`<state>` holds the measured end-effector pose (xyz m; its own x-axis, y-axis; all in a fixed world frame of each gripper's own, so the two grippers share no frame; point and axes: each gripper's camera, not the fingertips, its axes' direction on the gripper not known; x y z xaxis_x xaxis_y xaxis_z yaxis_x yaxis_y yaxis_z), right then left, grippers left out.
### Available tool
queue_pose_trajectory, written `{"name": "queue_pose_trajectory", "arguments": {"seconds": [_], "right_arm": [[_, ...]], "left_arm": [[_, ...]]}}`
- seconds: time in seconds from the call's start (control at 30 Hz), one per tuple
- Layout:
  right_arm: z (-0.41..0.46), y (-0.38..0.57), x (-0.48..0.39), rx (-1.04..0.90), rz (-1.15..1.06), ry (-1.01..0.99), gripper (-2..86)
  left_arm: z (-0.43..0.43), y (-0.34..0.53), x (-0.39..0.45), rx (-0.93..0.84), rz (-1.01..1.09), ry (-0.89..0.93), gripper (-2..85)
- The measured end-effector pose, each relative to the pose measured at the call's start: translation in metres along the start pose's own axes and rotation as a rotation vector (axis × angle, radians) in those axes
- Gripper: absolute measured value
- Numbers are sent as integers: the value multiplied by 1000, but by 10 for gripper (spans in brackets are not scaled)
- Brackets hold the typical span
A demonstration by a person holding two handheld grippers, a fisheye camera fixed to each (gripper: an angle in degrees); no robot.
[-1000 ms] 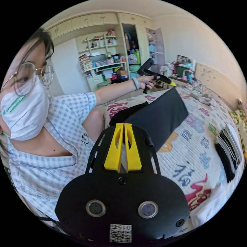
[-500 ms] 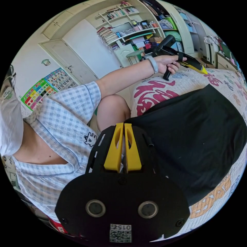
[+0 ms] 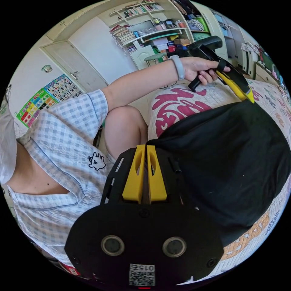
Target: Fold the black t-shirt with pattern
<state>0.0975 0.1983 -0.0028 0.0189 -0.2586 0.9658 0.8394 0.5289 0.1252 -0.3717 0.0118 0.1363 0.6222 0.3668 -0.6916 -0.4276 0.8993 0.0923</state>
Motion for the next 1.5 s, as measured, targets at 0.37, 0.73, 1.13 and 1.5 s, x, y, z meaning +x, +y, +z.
{"name": "queue_pose_trajectory", "arguments": {"seconds": [0.37, 0.73, 1.13, 1.5], "right_arm": [[6, -39, 3, 62, -44, -9, -2], [-16, -47, -7, -29, -124, -67, 91], [-74, -30, -21, 138, -160, 39, 74], [-89, 14, 31, -27, 252, 404, 96]], "left_arm": [[-10, -14, 51, 41, 100, -71, 4], [-3, 13, 67, 41, 50, -311, 52], [31, 15, 204, 108, 353, -247, 60], [168, -66, 258, -31, 387, -353, 121]]}}
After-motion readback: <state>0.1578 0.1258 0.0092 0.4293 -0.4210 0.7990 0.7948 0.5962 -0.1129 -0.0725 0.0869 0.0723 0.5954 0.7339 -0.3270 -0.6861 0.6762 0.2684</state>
